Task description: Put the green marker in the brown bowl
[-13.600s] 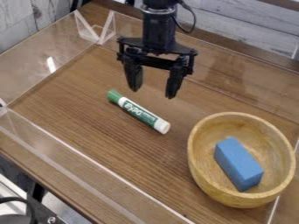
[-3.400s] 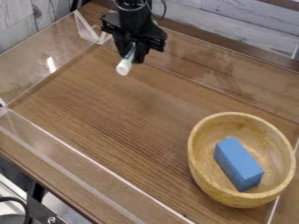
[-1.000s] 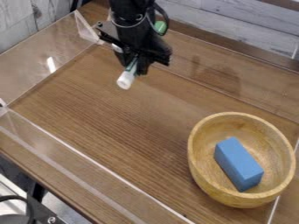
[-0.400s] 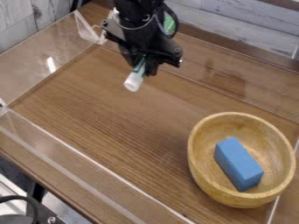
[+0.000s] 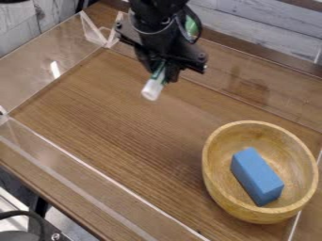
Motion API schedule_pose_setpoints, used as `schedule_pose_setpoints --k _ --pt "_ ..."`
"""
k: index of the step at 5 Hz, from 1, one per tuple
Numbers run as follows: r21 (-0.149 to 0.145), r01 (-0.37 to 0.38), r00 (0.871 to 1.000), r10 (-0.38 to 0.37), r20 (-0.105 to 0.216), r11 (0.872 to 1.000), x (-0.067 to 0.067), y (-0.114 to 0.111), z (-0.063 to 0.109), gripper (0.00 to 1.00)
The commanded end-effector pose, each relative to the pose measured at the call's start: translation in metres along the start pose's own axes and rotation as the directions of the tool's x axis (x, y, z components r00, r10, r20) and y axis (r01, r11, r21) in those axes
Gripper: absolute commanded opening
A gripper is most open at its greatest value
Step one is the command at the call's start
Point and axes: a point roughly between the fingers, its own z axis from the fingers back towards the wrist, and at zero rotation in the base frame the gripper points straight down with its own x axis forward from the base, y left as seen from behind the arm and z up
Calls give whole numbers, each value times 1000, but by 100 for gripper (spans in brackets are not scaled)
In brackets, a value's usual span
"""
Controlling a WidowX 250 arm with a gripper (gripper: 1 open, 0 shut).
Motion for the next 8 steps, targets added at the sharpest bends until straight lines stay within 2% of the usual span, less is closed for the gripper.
schedule_pose_setpoints --k 1,2,4,6,8 --pt "-10 -9 997 10 70 1000 8 -12 18 0" --pt "-23 -10 995 12 104 1000 10 -27 28 0" --pt "-32 -7 989 12 148 999 8 -59 46 0" --pt "-41 6 980 2 201 999 14 -83 49 0" --pt "-43 -41 979 49 198 998 10 -101 56 0"
